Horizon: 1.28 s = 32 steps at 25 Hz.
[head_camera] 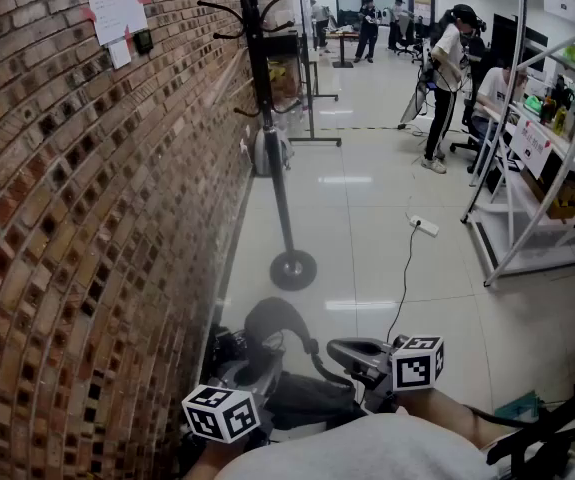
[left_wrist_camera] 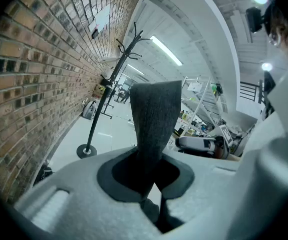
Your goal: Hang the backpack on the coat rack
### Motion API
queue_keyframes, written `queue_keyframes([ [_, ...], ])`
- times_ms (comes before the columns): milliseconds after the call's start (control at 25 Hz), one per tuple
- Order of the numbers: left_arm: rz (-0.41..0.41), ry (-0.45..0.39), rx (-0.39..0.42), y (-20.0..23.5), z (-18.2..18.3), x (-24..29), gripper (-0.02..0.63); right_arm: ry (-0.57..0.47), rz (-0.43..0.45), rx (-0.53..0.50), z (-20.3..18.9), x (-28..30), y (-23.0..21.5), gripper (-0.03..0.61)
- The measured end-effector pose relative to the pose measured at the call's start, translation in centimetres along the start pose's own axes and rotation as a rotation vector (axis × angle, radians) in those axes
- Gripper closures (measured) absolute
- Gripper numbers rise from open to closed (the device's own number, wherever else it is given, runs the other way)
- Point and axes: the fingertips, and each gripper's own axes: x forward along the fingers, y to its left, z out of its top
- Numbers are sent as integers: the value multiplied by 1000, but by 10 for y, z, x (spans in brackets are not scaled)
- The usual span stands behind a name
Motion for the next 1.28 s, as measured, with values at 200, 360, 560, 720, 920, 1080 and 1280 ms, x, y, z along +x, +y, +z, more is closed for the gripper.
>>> queue_keyframes([
  [200,5,15,-14,14,20,52,578,13,-9,19,35,7,-45,580],
  [360,-2,20,-26,26,49,101,578,2,-15,23,79,14,-86,580],
  [560,-36,6,-40,40,86,166,578,-5,-10,24,129,22,-139,580],
  [720,-46,-14,-48,42,113,211,578,-11,-9,16,168,18,-174,580],
  [920,-50,-27,-16,45,141,247,578,9,-13,-14,189,23,-198,580],
  [1080,-51,-55,-7,55,170,265,578,1,-25,-36,209,27,-213,580],
  [1280,-37,-56,15,77,205,283,578,-24,-46,-37,235,33,-235,580],
])
